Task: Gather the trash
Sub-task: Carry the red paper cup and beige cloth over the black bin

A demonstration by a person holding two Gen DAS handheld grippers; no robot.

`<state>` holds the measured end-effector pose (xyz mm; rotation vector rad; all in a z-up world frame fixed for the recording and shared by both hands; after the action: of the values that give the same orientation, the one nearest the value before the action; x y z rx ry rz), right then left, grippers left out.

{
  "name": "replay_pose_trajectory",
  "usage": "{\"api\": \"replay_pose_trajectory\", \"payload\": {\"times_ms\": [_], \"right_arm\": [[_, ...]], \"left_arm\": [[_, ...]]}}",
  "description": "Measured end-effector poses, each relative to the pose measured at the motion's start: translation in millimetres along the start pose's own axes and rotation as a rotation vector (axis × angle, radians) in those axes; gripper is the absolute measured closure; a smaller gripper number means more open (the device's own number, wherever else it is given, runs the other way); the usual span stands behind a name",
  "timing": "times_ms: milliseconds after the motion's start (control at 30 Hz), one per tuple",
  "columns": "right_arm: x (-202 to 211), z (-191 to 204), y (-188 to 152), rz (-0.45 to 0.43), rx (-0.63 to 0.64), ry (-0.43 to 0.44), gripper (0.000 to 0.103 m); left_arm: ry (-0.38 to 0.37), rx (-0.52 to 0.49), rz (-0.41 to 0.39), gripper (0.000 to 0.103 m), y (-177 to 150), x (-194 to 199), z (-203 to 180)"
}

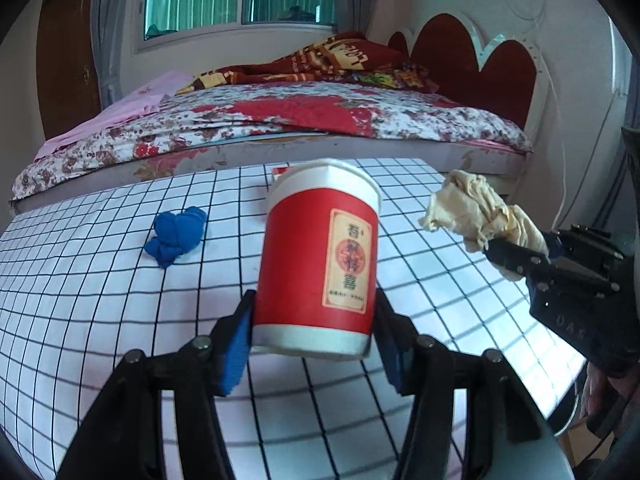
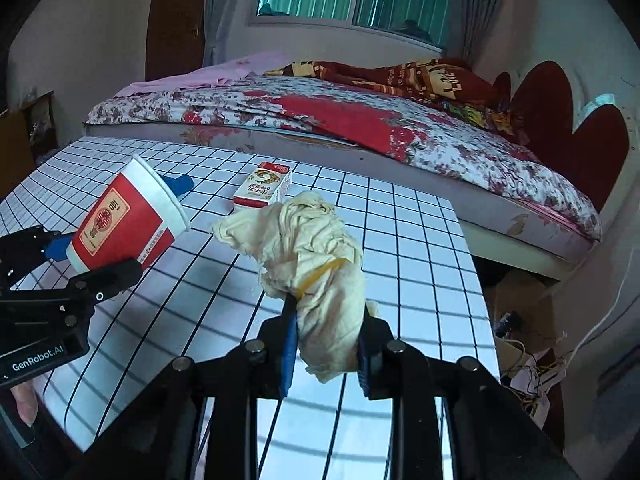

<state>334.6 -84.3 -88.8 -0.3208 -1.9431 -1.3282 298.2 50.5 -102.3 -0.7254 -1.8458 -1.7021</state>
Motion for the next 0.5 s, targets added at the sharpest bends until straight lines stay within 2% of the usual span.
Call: {"api": "replay_pose_trajectory", "payload": {"times_ms": [300,500], "right_arm": [[53,-33,-42,-0.020,-0.094,-0.024,0.077],[85,-61,-72,-0.030,-0.178,-0.043,0.077]], "left_arm": [[-0.054,-0.057,-0.009,0.047,-19,32,-42],[-0.101,-0.112,-0.017,0.047,-28,49,-84]]}}
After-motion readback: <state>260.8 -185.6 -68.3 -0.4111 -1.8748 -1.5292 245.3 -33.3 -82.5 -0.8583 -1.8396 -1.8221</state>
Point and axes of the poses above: each gripper's, at about its wrist camera, not at the fingertips, and x roughly against the way its jaws point, z to its left, y to its top, the point moved 7 cm from there along -x, roughly the way its jaws point, and after that the axes turned 4 degrees about z, right-handed, at the moved point
